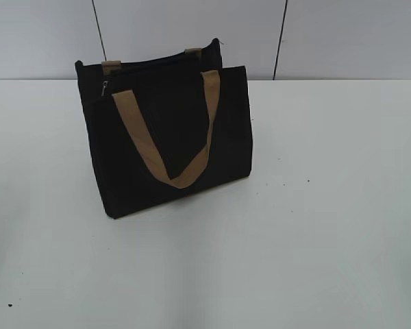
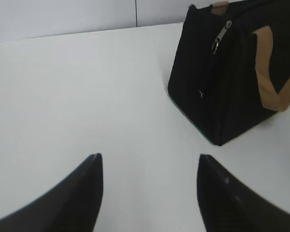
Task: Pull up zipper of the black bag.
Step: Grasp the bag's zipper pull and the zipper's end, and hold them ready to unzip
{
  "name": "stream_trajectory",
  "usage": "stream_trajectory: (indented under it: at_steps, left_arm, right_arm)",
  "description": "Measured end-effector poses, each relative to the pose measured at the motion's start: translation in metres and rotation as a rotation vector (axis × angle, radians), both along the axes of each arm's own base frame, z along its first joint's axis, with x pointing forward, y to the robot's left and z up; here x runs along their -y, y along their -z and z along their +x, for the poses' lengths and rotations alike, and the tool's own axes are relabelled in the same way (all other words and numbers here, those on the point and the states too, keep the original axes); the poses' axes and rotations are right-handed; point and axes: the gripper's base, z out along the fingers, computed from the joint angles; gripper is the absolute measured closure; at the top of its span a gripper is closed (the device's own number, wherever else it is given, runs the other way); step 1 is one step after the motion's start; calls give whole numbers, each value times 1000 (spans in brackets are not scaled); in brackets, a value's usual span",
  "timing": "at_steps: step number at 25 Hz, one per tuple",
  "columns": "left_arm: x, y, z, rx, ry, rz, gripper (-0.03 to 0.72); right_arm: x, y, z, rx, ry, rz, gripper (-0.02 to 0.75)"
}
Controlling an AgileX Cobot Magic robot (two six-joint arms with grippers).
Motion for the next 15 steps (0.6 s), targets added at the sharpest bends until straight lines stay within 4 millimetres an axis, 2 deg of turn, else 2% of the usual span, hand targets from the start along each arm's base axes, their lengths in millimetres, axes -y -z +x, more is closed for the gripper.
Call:
stream_trajectory:
  at_steps: [3, 7, 10, 15]
  left_arm:
    - [-2, 1, 42, 8, -14, 8, 212]
    - [2, 21, 97, -63, 4, -58, 212]
    - [8, 32, 125, -97, 86, -44, 212]
    - [14, 58, 164, -157, 326, 11, 212]
  right_arm:
    - [0, 0, 0, 0, 0, 0, 233]
    - [0, 0, 0, 0, -2, 3, 233]
    - [-2, 0, 0, 0, -15, 23, 233]
    - [-4, -1, 0, 1, -30, 46, 233]
